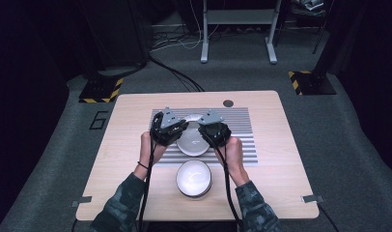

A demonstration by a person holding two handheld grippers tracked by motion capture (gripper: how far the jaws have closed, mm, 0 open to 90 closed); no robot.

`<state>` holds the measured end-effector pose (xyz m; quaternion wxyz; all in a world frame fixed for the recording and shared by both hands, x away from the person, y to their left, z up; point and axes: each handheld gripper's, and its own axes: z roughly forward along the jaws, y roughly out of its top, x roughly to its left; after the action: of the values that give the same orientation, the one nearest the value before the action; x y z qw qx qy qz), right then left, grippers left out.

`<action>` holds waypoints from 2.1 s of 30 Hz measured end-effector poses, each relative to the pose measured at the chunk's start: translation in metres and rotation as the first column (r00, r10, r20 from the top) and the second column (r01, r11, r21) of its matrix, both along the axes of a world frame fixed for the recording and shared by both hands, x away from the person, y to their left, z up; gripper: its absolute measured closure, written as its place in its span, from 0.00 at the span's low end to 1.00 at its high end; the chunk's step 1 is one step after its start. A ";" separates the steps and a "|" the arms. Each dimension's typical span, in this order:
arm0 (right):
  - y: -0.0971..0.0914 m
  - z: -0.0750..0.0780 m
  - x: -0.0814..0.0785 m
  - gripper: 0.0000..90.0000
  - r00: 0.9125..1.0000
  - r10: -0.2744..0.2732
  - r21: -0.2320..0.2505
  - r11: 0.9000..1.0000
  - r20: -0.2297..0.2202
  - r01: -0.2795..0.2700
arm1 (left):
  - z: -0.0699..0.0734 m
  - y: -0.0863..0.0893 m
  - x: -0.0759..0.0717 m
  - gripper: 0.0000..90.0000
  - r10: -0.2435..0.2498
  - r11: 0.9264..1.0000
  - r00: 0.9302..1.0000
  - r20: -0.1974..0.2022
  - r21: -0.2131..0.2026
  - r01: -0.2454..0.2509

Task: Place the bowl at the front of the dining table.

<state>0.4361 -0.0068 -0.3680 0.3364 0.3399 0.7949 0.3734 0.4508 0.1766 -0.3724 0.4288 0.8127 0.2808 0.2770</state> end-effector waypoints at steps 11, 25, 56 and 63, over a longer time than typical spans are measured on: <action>0.000 -0.005 0.011 0.89 1.000 -0.015 0.003 1.000 -0.008 0.015 | -0.003 -0.002 0.013 0.90 0.000 1.000 1.000 -0.025 -0.006 0.000; -0.001 -0.007 0.023 0.89 0.999 -0.029 0.010 1.000 -0.018 0.029 | -0.004 -0.004 0.026 0.89 0.001 1.000 1.000 -0.029 0.005 -0.001; 0.001 -0.024 0.049 0.89 0.996 -0.060 0.003 0.998 -0.067 0.060 | -0.020 -0.007 0.053 0.89 0.021 1.000 0.997 -0.075 0.017 -0.020; 0.002 -0.028 0.055 0.89 0.995 -0.069 0.005 0.998 -0.076 0.069 | -0.025 -0.008 0.059 0.88 0.025 0.999 0.996 -0.089 0.024 -0.023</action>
<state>0.4909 -0.0051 -0.3964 0.3175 0.3823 0.7934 0.3514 0.5099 0.1683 -0.3973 0.4034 0.8256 0.3062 0.2488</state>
